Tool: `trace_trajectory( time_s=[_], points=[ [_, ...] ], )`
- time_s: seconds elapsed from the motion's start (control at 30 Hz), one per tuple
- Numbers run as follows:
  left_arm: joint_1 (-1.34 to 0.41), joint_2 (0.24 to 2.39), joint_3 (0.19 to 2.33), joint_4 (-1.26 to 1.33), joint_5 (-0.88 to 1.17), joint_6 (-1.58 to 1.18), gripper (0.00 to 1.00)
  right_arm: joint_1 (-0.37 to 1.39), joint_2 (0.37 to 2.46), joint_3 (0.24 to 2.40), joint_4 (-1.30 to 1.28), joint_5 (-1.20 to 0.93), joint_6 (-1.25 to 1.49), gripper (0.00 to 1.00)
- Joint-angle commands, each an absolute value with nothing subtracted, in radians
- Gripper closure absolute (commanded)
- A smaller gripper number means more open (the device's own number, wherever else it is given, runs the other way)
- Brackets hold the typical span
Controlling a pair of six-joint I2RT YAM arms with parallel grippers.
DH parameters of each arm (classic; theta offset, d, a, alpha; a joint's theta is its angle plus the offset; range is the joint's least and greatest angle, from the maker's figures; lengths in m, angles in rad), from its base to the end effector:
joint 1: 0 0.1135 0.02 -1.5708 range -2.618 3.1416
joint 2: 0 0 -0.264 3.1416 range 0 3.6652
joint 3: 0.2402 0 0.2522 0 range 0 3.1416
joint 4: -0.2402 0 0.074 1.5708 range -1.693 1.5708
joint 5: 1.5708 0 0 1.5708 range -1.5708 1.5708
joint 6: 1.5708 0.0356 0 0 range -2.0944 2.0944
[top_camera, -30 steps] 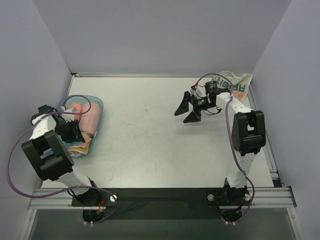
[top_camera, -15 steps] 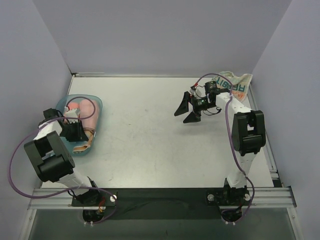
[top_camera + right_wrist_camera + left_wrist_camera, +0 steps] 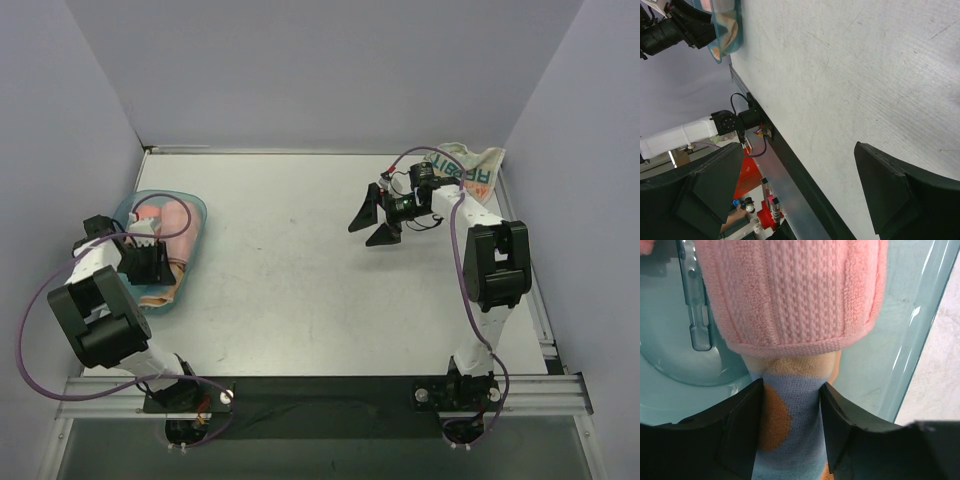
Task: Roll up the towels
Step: Place the rolled towel into the container
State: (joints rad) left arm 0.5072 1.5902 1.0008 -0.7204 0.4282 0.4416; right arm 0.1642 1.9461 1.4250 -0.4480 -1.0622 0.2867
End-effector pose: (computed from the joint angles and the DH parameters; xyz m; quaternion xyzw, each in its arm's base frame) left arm 0.2603 0.1277 0.1884 -0.0041 0.9692 -0.1293 0.2093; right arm 0.4002 0.0978 0.2139 -0.0994 0.8312 0.5286 0.1409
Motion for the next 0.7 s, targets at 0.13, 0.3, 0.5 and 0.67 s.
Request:
trace_trajectory(
  time_s=[0.13,0.3,0.5,0.67],
  points=[
    [0.532,1.543,1.058,-0.879,0.394,0.495,0.29,0.158,1.931,1.427,-0.483,-1.104,0.279,0.00],
    [0.566,1.546,1.095,-0.934,0.387,0.520,0.26,0.156,1.930,1.424,-0.483,-1.112,0.279,0.00],
    [0.586,1.542,1.132,-1.014,0.371,0.586,0.20,0.155,1.936,1.424,-0.483,-1.121,0.278,0.00],
    [0.589,1.562,1.192,-1.110,0.368,0.666,0.20,0.153,1.936,1.424,-0.485,-1.124,0.276,0.00]
  ],
)
